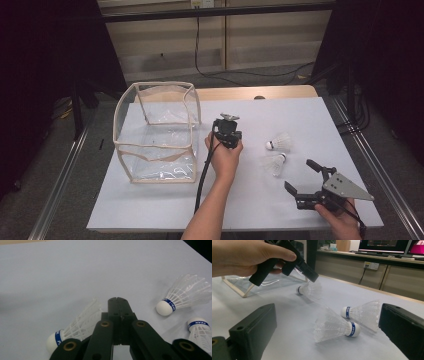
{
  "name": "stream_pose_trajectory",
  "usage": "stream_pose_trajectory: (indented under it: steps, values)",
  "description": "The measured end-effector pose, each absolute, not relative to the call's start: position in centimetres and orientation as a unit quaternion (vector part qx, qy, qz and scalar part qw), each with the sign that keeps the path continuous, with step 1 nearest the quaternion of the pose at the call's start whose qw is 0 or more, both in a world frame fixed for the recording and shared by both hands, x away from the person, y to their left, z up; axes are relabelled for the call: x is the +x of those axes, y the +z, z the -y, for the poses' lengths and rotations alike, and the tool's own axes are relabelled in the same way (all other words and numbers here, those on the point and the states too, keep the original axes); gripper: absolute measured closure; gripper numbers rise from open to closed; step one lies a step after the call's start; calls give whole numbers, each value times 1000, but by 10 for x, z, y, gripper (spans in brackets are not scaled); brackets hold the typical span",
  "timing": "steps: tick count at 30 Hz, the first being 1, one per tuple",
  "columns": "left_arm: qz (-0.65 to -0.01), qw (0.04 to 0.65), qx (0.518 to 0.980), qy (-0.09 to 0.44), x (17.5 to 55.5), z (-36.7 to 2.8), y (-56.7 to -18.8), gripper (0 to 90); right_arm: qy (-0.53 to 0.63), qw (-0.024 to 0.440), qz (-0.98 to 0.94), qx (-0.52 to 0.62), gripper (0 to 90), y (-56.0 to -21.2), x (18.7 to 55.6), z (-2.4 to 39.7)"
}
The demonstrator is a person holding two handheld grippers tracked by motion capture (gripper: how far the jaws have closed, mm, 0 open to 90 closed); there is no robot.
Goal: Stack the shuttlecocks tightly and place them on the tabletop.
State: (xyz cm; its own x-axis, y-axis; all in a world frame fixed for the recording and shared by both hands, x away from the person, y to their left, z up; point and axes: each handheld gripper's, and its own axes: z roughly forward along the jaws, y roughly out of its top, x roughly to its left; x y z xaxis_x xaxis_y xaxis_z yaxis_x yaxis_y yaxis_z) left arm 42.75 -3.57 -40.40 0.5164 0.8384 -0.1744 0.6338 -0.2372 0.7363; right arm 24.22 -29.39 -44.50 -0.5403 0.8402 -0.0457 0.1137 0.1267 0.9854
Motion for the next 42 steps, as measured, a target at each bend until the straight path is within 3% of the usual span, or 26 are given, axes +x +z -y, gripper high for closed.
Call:
stream_pose_trajectory:
  steps: [20,28,42]
  values:
    - [-459,415,778,109,421,30,-394,900,559,327,-676,353,11,-445,242,294]
    - [-449,415,785,100,418,25,-392,858,558,326,-677,351,11,-445,242,293]
    - [-422,441,789,71,406,19,-387,667,558,325,-678,351,11,-445,242,293]
